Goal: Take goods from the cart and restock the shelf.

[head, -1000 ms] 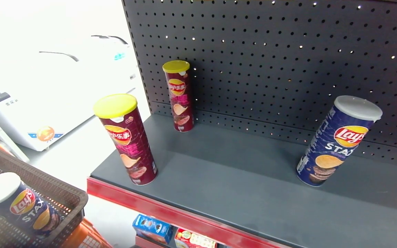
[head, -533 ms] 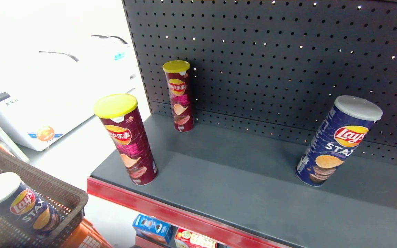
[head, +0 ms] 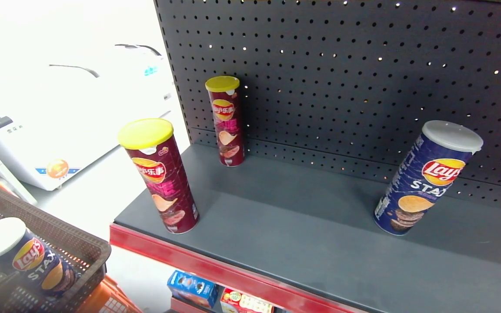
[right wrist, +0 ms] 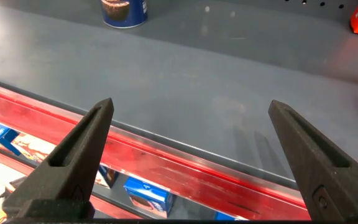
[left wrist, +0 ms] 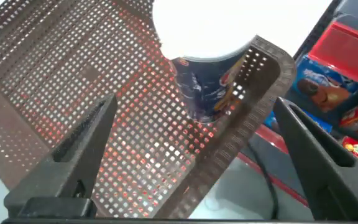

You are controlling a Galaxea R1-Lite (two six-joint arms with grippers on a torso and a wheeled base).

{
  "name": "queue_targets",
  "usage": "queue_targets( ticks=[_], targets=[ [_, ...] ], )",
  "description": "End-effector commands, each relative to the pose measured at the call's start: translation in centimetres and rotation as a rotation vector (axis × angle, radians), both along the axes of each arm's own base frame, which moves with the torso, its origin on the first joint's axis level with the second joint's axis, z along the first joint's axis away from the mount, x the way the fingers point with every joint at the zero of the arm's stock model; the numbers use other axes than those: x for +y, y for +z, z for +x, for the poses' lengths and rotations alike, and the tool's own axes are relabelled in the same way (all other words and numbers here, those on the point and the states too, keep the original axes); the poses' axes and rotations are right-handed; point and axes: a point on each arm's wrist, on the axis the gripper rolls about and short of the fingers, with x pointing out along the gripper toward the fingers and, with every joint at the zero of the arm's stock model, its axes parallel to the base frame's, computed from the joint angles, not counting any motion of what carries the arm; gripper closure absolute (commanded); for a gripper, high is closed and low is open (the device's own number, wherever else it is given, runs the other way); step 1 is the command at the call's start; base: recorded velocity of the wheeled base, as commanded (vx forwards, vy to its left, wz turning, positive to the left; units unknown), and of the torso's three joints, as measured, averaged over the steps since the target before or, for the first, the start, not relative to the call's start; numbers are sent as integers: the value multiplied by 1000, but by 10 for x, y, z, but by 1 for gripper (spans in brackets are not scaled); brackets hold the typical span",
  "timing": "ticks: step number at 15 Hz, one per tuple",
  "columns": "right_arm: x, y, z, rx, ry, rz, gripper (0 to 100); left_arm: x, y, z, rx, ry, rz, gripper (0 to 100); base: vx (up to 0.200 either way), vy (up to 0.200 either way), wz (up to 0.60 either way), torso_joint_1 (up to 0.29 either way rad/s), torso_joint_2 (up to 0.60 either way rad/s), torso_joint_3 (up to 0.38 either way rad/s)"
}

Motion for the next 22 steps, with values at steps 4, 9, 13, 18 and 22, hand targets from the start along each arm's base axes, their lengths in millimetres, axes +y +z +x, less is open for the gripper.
queue_targets(
  ticks=[4,9,13,18,22],
  targets=[
    [0,0,0,-2,1,0,0,5,-16,2,60,6,-52,0,0,0,0,0,0,0],
    [0,0,0,-2,1,0,0,13,-37,14,21,-12,-78,0,0,0,0,0,0,0],
    [0,0,0,0,1,0,0,25,-51,26,-82,-77,-86,0,0,0,0,0,0,0],
    [0,0,0,-2,1,0,0,36,-59,44,-105,-83,-69,0,0,0,0,0,0,0],
    [0,0,0,-2,1,0,0,45,-60,60,-146,-89,-42,0,0,0,0,0,0,0]
  ],
)
